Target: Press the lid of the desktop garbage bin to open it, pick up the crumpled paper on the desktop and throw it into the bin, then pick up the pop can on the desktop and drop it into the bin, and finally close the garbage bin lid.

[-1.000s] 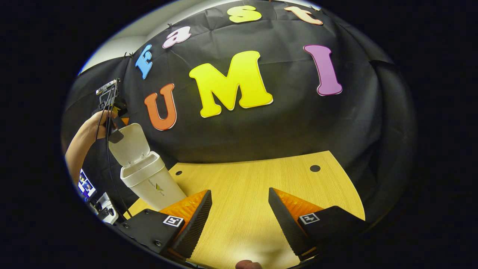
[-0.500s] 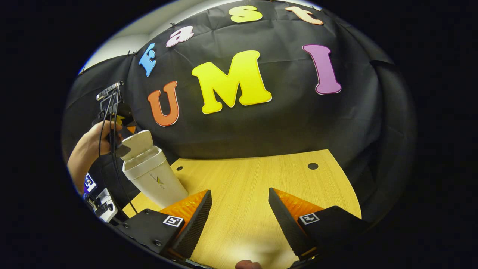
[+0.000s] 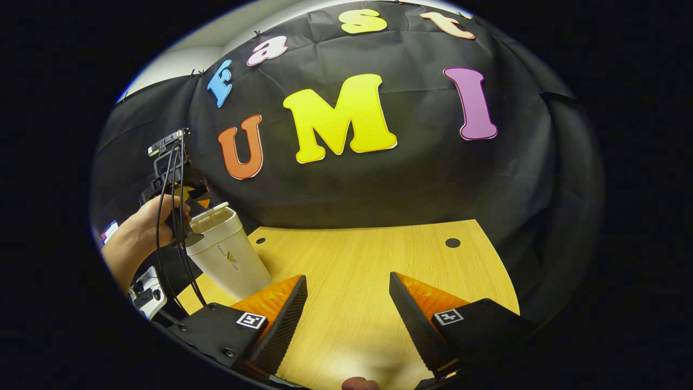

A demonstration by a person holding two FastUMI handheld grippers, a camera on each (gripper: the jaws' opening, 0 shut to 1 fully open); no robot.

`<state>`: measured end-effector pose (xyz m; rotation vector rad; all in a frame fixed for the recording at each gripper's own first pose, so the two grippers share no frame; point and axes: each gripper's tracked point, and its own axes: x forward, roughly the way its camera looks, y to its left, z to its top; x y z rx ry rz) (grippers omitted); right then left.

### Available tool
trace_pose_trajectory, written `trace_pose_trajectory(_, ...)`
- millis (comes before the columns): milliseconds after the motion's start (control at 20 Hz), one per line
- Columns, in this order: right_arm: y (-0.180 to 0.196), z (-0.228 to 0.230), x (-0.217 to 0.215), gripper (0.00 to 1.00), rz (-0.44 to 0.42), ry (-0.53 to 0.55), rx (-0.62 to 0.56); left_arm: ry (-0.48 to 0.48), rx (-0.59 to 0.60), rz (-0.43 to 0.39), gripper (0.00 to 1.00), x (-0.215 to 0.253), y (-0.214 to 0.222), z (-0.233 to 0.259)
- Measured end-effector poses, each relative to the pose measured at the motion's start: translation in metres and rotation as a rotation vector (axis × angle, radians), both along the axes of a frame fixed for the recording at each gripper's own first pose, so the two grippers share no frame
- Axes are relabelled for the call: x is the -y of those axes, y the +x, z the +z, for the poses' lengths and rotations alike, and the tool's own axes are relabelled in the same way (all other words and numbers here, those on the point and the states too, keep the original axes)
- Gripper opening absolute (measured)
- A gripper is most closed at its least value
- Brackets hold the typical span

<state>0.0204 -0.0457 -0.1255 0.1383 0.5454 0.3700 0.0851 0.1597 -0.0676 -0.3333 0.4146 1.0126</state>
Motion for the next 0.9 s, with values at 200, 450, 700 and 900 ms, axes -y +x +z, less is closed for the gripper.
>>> trace_pose_trajectory(200,-0.002,-0.003,-0.002,0.96,0.014,-0.005,-0.006,0.018,-0.044,-0.014,0.92,0.001,-0.001,-0.015)
trace_pose_trajectory(450,-0.002,-0.002,-0.007,0.96,0.019,0.002,-0.004,0.022,-0.061,-0.017,0.92,0.001,-0.002,-0.023)
trace_pose_trajectory(700,-0.007,-0.005,-0.013,0.96,0.036,-0.004,0.006,0.082,-0.024,-0.071,0.92,0.002,0.0,-0.03)
trace_pose_trajectory(900,-0.018,-0.003,-0.035,0.96,0.095,-0.003,0.018,0.1,0.017,-0.132,0.88,0.004,0.001,-0.027)
